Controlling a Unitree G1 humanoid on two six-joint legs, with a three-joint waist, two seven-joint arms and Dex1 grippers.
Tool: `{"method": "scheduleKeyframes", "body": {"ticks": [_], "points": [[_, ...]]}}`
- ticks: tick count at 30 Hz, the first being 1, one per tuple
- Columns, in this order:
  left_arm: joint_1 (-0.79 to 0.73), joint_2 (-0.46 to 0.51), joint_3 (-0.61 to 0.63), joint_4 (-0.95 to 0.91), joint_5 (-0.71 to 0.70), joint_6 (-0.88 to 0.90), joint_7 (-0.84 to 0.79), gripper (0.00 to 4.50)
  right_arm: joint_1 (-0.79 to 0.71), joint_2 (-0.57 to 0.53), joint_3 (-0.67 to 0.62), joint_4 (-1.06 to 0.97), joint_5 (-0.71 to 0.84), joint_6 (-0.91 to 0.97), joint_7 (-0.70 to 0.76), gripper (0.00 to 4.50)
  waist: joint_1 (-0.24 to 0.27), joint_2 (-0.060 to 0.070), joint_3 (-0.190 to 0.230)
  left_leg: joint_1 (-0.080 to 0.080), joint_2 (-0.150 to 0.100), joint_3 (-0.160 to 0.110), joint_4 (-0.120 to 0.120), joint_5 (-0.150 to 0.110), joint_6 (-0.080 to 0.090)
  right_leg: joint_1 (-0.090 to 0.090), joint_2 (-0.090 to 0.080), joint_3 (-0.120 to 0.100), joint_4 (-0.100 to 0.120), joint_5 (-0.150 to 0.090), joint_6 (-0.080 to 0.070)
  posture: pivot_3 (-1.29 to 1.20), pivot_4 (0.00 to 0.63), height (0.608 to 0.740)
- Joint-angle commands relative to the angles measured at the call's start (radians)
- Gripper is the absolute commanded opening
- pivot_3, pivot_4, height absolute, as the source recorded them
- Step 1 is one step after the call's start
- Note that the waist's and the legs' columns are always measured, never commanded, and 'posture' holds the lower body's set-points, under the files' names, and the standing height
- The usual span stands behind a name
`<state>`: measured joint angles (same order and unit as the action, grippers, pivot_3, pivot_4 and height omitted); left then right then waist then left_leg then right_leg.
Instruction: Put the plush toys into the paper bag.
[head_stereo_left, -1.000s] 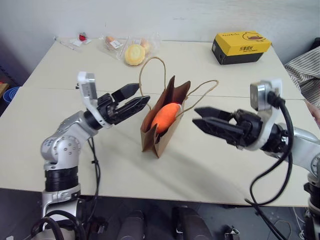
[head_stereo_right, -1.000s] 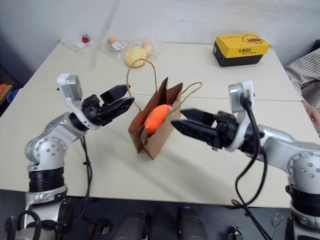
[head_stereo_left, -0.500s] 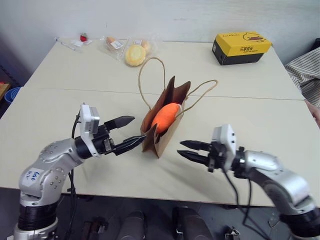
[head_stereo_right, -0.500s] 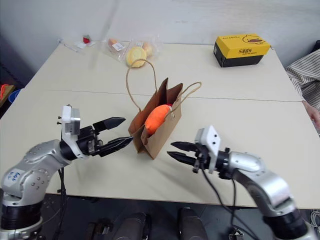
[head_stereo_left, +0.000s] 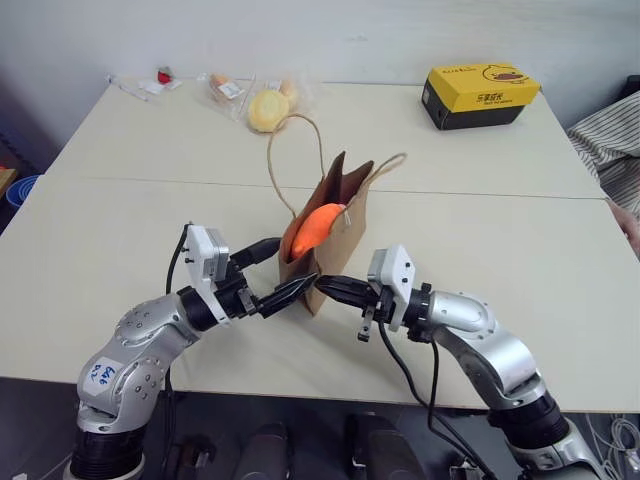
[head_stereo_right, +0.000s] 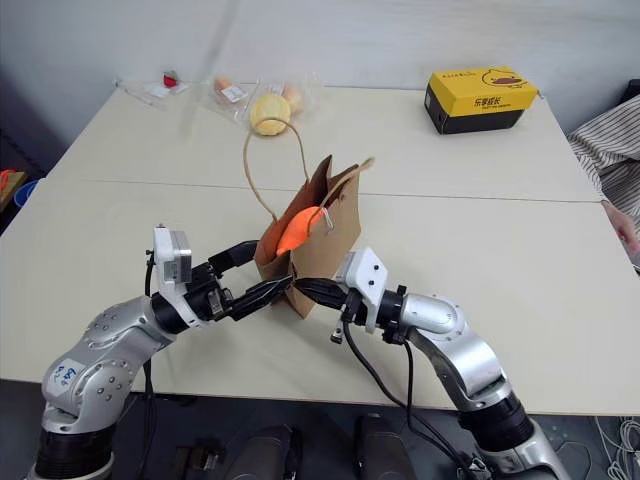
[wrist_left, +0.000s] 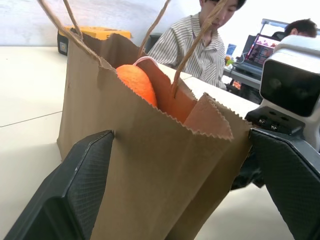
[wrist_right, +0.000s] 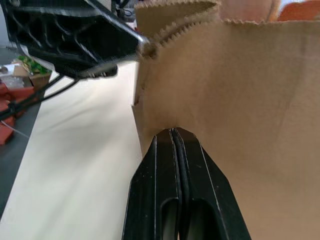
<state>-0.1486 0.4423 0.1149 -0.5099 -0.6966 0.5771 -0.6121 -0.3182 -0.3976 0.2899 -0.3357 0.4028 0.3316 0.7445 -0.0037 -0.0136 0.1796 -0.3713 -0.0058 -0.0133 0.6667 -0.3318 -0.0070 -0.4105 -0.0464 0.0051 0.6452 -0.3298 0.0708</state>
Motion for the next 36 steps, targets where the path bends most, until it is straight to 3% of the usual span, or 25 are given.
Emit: {"method": "scheduleKeyframes", "body": {"ticks": [1,9,20,26,33,34,36], "points": [[0.01,0.002,-0.012,-0.045,0.014,-0.029,0.005,4.5,-0.027,0.029,0.003,0.0,-0.011,-0.015,0.006,0.03,0.0,0.0,0.0,0.0,0.0,0.0,0.0,0.0,0.0,0.0,0.0,0.0,0.0,0.0,0.0,0.0,0.15,0.74],[0.044,0.014,0.035,-0.055,-0.023,-0.029,0.01,4.5,-0.047,0.062,-0.002,0.04,-0.04,-0.029,0.019,0.03,-0.002,0.0,0.0,0.0,0.0,0.0,0.0,0.0,0.0,0.0,0.0,0.0,0.0,0.0,0.0,0.0,0.15,0.74],[0.044,-0.059,-0.035,-0.024,0.115,-0.124,0.087,4.5,-0.046,0.079,0.002,0.046,-0.056,-0.036,0.043,0.03,-0.001,0.0,0.0,0.0,0.0,0.0,0.0,0.0,0.0,0.0,0.0,0.0,0.0,0.0,0.0,0.0,0.15,0.74],[0.025,-0.095,-0.058,-0.012,0.156,-0.154,0.119,2.55,-0.049,0.084,0.0,0.051,-0.056,-0.031,0.053,0.0,-0.001,0.0,0.0,0.0,0.0,0.0,0.0,0.0,0.0,0.0,0.0,0.0,0.0,0.0,0.0,0.0,0.15,0.74],[-0.007,-0.061,0.005,0.049,0.141,-0.192,0.075,0.28,-0.038,0.067,-0.01,0.049,-0.051,-0.035,0.078,0.0,0.0,0.0,0.0,0.0,0.0,0.0,0.0,0.0,0.0,0.0,0.0,0.0,0.001,0.0,0.0,0.0,0.15,0.74],[-0.018,-0.048,0.013,0.062,0.121,-0.183,0.051,0.02,-0.035,0.064,-0.014,0.046,-0.05,-0.035,0.081,0.0,-0.001,0.0,0.0,0.0,0.0,0.0,0.0,0.0,0.0,0.0,0.0,0.0,0.001,0.0,0.0,0.0,0.15,0.74],[-0.045,-0.013,0.026,0.091,0.072,-0.157,-0.019,0.02,-0.021,0.049,-0.029,0.028,-0.046,-0.028,0.082,0.0,-0.001,0.0,0.0,0.0,0.0,0.0,0.0,0.0,0.0,0.0,0.0,0.0,0.001,0.0,0.0,0.0,0.15,0.74]]}}
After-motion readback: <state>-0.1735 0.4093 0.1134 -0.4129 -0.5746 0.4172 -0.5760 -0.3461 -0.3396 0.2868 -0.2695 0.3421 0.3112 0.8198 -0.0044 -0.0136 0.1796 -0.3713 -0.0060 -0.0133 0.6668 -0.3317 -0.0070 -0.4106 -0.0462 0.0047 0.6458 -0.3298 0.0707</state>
